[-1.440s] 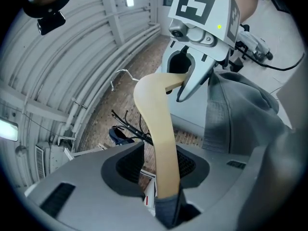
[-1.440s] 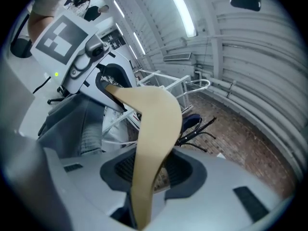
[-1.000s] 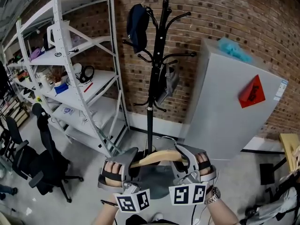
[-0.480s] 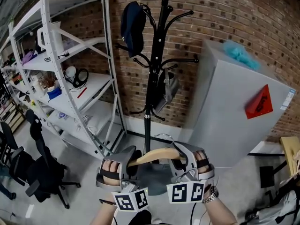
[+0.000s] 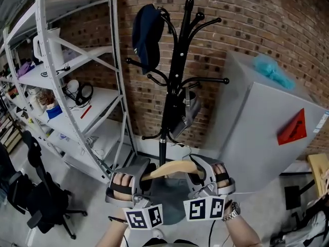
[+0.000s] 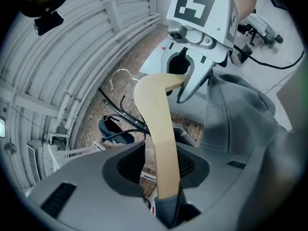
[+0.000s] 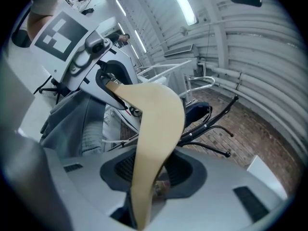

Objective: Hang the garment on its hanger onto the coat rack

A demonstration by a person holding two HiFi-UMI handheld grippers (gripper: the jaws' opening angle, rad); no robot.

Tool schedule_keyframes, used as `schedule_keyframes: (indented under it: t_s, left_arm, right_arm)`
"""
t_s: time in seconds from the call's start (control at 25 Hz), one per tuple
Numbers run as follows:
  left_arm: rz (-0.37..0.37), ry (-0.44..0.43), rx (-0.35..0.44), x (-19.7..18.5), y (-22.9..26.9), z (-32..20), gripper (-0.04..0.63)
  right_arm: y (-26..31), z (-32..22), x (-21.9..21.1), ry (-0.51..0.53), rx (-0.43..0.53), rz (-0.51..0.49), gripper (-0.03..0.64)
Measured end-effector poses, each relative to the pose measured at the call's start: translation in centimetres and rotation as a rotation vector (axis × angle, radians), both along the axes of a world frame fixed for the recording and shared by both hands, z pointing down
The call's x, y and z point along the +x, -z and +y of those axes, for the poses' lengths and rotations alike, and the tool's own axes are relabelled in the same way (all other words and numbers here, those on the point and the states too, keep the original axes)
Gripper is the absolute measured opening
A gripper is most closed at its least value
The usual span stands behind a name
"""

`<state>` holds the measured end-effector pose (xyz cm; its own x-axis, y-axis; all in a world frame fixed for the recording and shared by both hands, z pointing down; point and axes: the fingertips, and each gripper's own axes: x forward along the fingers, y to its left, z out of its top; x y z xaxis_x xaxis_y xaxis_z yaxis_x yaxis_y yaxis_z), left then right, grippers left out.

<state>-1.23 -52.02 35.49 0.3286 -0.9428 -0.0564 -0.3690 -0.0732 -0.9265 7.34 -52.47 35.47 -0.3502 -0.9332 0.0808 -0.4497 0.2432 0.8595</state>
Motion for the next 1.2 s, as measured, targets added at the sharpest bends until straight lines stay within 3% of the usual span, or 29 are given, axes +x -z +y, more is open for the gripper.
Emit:
schedule_keyframes:
  t_s: [0.24, 1.2]
  left_arm:
    - [-0.02, -0.043, -0.011, 0.2, 0.5, -3.9, 0.13]
    - [-0.034, -0.021, -0.117, 2.1, -3.5, -20.7, 0.13]
  right_arm:
    - [0.3, -3.6, 0.2, -0.042, -0.012, -0.013, 0.135]
    - [-3.6, -20.7, 2.3, -0.062, -0.123, -0.024, 0.143]
